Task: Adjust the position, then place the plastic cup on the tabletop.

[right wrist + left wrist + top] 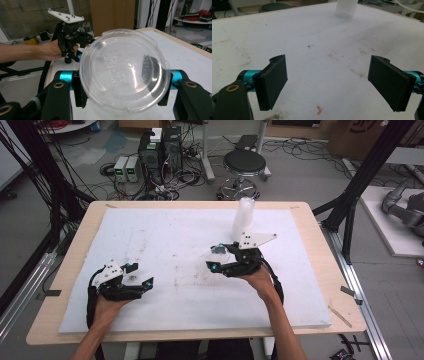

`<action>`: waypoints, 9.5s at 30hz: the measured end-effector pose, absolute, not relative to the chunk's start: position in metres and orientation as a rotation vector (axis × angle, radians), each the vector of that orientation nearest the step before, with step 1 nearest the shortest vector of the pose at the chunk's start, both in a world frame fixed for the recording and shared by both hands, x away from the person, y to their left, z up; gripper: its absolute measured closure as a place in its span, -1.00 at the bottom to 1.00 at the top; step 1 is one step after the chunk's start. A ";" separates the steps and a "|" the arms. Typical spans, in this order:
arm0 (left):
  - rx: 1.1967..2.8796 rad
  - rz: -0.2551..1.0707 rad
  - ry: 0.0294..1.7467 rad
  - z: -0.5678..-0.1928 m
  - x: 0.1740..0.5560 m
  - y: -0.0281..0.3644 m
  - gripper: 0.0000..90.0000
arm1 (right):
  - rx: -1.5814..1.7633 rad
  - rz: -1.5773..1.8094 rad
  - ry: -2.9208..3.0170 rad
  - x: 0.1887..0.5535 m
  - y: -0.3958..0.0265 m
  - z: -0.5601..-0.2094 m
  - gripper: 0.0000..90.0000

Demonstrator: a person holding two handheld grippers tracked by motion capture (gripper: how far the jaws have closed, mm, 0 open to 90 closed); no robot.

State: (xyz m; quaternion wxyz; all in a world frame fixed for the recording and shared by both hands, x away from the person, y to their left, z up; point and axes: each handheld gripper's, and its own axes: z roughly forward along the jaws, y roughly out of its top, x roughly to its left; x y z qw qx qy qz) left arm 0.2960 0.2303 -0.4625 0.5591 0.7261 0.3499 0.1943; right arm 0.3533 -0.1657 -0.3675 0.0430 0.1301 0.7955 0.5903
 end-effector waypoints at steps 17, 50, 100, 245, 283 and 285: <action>1.722 0.206 0.382 -0.414 0.320 0.212 -0.65 | 0.309 1.891 2.437 0.351 -0.167 -0.364 -0.05; 1.649 0.070 0.116 -0.400 0.335 0.106 -0.49 | 0.205 2.063 2.441 0.346 -0.156 -0.362 -0.04; 2.435 -0.008 0.106 -0.367 0.348 0.105 -0.27 | 0.129 1.065 2.837 0.337 -0.141 -0.349 -0.69; 1.912 0.141 0.237 -0.390 0.353 0.124 -0.31 | 0.629 1.635 2.438 0.326 -0.210 -0.423 -0.71; 2.344 0.190 0.266 -0.372 0.400 0.131 -0.30 | 1.062 1.312 2.169 0.311 -0.264 -0.454 -0.71; 2.345 0.198 0.272 -0.372 0.400 0.131 -0.30 | 1.064 1.315 2.165 0.311 -0.265 -0.454 -0.71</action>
